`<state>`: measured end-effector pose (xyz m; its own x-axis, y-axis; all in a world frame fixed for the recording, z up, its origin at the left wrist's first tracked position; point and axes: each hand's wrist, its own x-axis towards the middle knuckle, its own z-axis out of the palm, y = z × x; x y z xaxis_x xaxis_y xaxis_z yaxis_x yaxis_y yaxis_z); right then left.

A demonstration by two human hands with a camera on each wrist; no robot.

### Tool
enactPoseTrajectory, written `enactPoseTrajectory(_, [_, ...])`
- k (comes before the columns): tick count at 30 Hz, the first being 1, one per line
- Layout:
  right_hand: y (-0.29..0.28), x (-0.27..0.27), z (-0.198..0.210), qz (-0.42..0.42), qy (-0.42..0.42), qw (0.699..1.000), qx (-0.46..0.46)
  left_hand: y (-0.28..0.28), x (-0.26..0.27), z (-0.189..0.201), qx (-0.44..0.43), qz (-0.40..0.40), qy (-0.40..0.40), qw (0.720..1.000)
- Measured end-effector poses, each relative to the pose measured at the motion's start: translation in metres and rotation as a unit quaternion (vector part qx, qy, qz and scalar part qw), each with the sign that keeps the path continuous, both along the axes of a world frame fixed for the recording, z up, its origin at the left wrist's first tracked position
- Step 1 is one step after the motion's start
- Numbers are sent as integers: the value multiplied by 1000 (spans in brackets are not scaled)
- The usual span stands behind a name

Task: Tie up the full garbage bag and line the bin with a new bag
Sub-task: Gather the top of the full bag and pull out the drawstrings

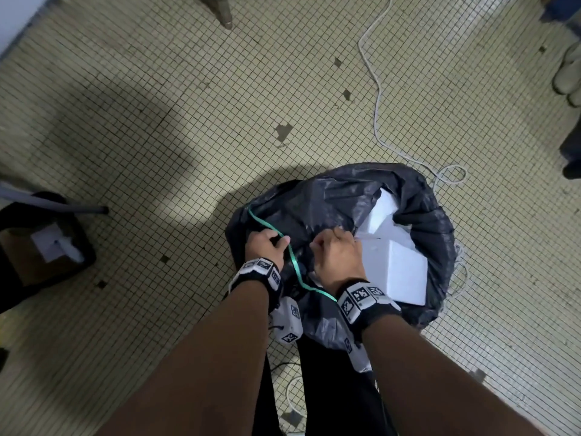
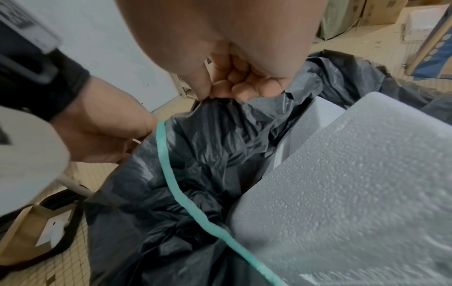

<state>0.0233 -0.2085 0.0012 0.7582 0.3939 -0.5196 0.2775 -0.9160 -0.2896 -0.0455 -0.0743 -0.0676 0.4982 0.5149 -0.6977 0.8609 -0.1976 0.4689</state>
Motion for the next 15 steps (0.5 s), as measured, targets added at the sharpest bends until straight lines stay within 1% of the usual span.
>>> enactPoseTrajectory(3, [-3,-3,3,-13,11,1000,15,2,0,-7,1,53,-20,998])
enactPoseTrajectory(4, [-4,-3,4,-12,13,1000,21,2,0,-9,6,58,-20,998])
enactPoseTrajectory(8, [-8,-4,5,-4,13,1000,27,0,0,-18,45,16,-7,999])
enactPoseTrajectory(10, [-10,-3,4,-4,18,999,28,3,0,-23,33,22,-22,999])
enactPoseTrajectory(15, [-10,-2,3,0,18,1000,23,13,3,-28,-6,71,-33,997])
